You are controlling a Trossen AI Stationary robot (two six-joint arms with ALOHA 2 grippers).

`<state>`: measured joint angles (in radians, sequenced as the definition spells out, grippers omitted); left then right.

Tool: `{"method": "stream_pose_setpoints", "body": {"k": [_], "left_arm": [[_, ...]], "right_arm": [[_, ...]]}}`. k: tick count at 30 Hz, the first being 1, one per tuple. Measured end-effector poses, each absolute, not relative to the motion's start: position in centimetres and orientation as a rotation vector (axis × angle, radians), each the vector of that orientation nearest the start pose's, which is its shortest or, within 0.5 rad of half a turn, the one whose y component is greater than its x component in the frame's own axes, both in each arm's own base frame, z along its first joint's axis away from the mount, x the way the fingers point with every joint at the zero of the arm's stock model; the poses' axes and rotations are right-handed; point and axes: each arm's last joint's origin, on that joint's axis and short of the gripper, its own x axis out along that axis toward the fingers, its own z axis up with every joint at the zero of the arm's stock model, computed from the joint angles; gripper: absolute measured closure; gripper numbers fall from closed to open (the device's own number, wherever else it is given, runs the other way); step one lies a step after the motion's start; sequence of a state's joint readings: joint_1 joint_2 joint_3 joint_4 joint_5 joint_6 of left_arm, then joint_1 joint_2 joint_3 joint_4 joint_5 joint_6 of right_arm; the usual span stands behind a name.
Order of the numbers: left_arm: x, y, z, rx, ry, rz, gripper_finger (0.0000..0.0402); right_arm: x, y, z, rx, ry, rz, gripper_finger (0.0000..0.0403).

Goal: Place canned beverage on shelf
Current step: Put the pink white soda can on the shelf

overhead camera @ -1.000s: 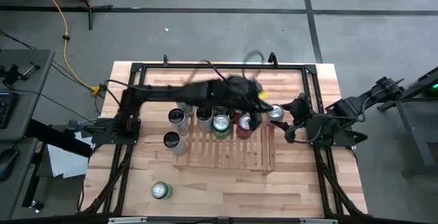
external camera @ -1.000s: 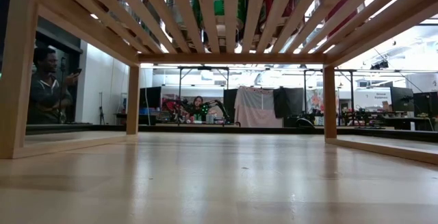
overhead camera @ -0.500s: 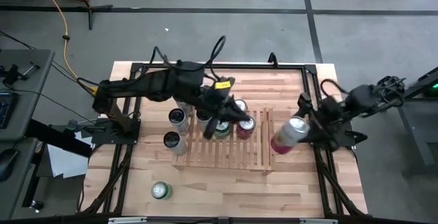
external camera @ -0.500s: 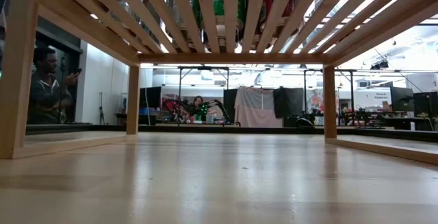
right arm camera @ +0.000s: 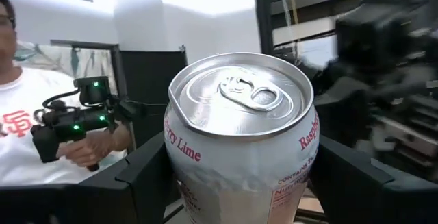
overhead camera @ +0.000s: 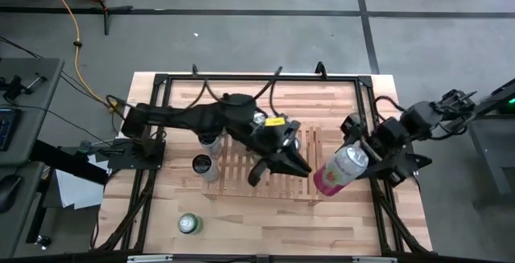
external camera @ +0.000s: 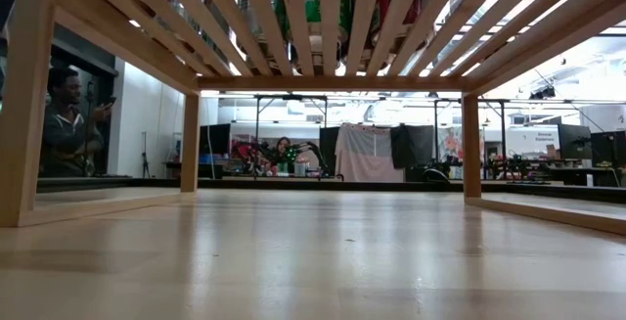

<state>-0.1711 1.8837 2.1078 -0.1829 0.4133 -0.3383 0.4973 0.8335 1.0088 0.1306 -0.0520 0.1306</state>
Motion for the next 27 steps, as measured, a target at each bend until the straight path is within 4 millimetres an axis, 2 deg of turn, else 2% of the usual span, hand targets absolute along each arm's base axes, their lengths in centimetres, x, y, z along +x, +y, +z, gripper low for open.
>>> {"method": "stream_pose_setpoints", "body": {"k": [5, 10, 14, 18, 27], "left_arm": [[42.4, -7.7, 46.3, -0.457, 0.103, -0.641, 0.0256], [42.6, -7.2, 46.2, -0.543, 0.130, -0.627, 0.0157], [42.7, -7.0, 46.2, -0.592, 0.141, -0.624, 0.0099], [43.2, -7.3, 45.8, -0.641, 0.156, -0.673, 0.0074], [45.3, -8.3, 43.7, -0.768, 0.224, -0.787, 0.0071]], "right_arm": [[15.4, 8.6, 42.6, 0.233, -0.229, 0.598, 0.0128], [15.6, 8.8, 42.9, 0.246, -0.278, 0.623, 0.0128], [15.9, 9.0, 43.1, 0.218, -0.318, 0.634, 0.0128], [16.6, 9.0, 42.9, 0.191, -0.321, 0.615, 0.0128], [18.6, 8.6, 42.5, 0.208, -0.314, 0.669, 0.0128]]}}
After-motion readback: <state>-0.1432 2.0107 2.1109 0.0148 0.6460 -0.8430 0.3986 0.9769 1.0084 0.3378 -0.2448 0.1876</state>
